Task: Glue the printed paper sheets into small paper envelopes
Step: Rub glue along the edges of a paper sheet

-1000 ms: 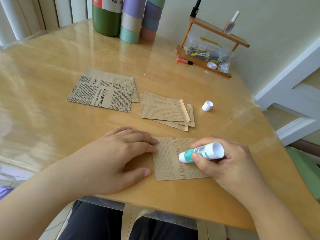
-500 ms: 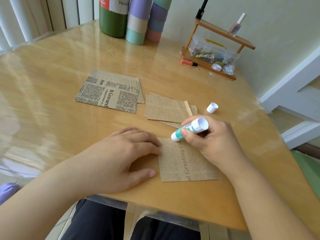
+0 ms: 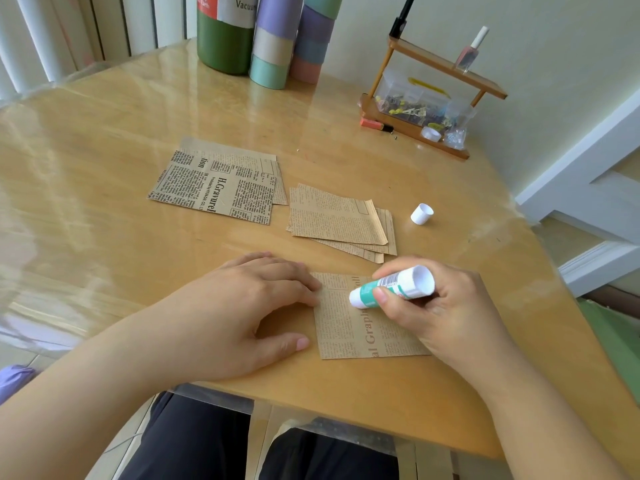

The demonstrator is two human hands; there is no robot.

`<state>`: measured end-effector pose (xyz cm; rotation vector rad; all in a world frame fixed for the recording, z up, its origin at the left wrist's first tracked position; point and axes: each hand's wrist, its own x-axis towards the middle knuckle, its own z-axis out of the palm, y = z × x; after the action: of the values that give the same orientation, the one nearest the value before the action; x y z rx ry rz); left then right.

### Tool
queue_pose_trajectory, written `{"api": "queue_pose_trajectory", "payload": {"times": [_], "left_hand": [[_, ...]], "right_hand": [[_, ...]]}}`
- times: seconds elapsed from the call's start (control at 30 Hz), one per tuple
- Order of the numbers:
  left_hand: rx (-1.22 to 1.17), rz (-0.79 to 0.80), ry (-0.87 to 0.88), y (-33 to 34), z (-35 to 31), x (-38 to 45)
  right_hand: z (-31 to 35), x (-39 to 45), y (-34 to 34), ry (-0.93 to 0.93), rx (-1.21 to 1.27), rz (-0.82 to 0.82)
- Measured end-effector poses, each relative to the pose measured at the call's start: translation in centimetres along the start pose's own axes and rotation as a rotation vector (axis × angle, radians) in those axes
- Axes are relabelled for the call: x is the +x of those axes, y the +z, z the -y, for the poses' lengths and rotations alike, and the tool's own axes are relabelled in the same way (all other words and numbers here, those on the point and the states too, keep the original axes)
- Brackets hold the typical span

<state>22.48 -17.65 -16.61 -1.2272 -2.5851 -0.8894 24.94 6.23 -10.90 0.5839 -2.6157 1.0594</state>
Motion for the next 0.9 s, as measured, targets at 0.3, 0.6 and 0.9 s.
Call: {"api": "queue_pose_trajectory", "payload": {"times": [0.3,0.6,0.9], "left_hand": [[0.013,0.011,0.002,-0.1,-0.1,0.0],[0.014,0.002,0.006,-0.1,-0.2,0.0],[0.027,-0.003,0.009,-0.2,-0.2,0.1]], "right_hand": [[0.4,-0.8,-0.4,0.007,0.021,0.043],[0.5,2.1,1.5,0.002,0.037,0.013],[0.8,2.7,1.9,-0.009,0.037,0.016]]}}
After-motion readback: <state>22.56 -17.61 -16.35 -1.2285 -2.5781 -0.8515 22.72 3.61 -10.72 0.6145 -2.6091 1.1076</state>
